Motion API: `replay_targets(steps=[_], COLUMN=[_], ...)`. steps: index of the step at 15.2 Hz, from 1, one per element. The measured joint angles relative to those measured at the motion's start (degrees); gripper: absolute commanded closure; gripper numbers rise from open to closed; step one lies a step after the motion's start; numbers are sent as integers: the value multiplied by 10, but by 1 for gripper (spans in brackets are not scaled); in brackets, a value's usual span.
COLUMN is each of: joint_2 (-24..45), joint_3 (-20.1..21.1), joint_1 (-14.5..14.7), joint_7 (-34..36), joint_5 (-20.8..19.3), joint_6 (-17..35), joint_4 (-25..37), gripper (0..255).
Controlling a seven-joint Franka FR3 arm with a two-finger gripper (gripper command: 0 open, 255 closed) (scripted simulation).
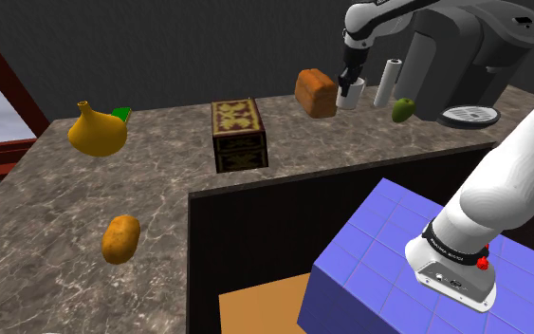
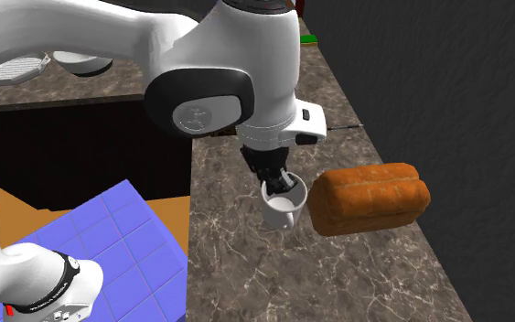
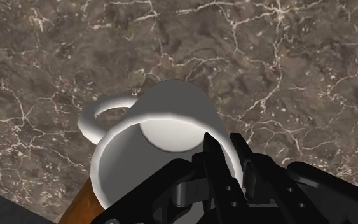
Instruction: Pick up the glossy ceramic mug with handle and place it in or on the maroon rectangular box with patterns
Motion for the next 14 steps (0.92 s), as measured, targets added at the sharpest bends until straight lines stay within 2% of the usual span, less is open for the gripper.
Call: replay_targets(steps=[14], joint_2=[-21], joint_3=[4], joint_1=[1], joint_7=[1], joint_5=[-4], joint_6=[-110], joint_4=[89], gripper=[255])
